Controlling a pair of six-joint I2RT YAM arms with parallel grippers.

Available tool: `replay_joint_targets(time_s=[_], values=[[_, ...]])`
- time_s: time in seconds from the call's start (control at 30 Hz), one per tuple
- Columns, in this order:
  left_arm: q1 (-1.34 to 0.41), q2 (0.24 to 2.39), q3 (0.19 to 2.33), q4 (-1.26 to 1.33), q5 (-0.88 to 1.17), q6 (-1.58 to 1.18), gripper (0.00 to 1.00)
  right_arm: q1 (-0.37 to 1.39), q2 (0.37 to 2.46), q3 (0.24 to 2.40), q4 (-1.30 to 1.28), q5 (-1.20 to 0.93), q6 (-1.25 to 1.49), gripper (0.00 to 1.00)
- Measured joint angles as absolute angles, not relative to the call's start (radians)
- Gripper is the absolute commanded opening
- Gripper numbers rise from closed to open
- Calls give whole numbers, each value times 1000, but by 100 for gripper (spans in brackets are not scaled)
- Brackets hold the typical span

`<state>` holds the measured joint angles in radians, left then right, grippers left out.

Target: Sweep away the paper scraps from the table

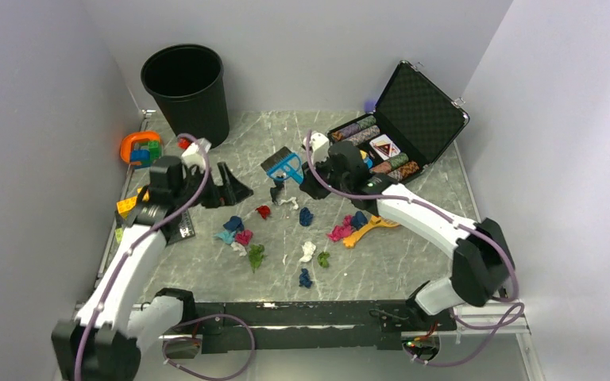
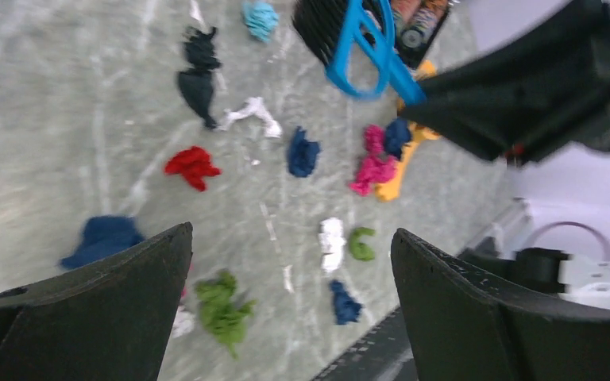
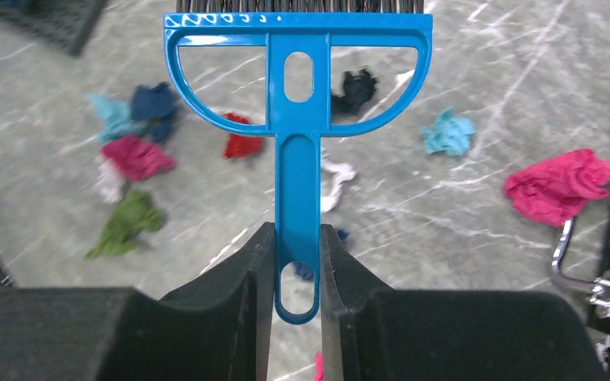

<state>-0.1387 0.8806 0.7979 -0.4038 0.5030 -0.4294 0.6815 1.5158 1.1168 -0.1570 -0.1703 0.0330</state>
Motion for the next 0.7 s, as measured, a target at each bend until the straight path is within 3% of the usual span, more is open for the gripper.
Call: replay_joint_targets(time_s=[0.13, 0.37, 0.7], values=[[-136, 1090, 863, -301, 633, -543, 99, 719, 1395, 1039, -177, -211, 33, 19], [-145, 1222, 938, -141, 766, -710, 99, 783, 1265, 972, -253, -246, 28, 20], [-297, 1363, 1071, -197, 817, -722, 96, 859, 1212, 965, -296, -228, 25, 19]])
